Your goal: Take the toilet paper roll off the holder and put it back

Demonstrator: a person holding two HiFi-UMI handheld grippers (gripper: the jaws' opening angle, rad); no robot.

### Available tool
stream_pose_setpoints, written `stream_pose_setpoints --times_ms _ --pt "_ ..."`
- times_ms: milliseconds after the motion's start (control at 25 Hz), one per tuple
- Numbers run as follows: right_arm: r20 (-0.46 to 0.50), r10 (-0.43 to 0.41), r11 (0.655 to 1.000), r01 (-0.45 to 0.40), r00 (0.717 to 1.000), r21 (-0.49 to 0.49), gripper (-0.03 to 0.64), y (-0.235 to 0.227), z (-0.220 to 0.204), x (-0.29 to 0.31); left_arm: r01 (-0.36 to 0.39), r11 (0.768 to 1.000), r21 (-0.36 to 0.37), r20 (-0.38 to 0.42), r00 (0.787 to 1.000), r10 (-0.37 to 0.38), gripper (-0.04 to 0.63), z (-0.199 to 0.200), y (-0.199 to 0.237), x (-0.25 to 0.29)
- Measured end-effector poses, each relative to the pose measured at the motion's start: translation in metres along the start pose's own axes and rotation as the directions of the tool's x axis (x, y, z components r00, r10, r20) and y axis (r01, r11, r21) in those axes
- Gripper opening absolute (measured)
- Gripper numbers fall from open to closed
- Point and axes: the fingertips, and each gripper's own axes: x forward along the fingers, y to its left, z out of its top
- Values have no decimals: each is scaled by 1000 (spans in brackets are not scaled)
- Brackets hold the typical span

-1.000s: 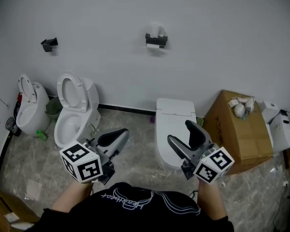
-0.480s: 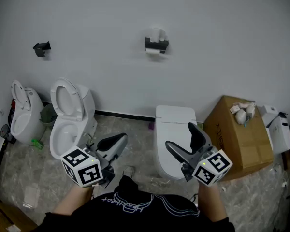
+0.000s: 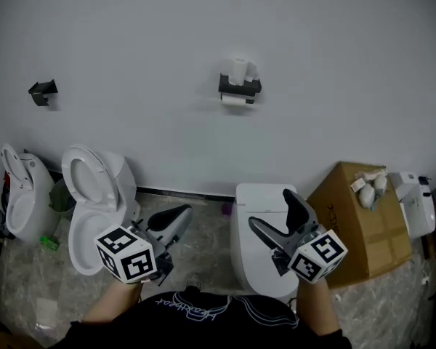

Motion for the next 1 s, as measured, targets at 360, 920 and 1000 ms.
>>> stream_pose_setpoints --times_ms 360,920,1000 --pt "-15 -51 999 51 999 -5 474 -63 8 111 24 999 42 -32 999 -22 6 39 113 56" --pt "-11 -122 992 122 992 -34 469 -112 16 170 83 996 29 -43 996 -81 6 55 177 98" --pt "-10 -127 991 126 992 -41 469 -120 20 176 86 996 30 -37 996 -85 6 56 181 105"
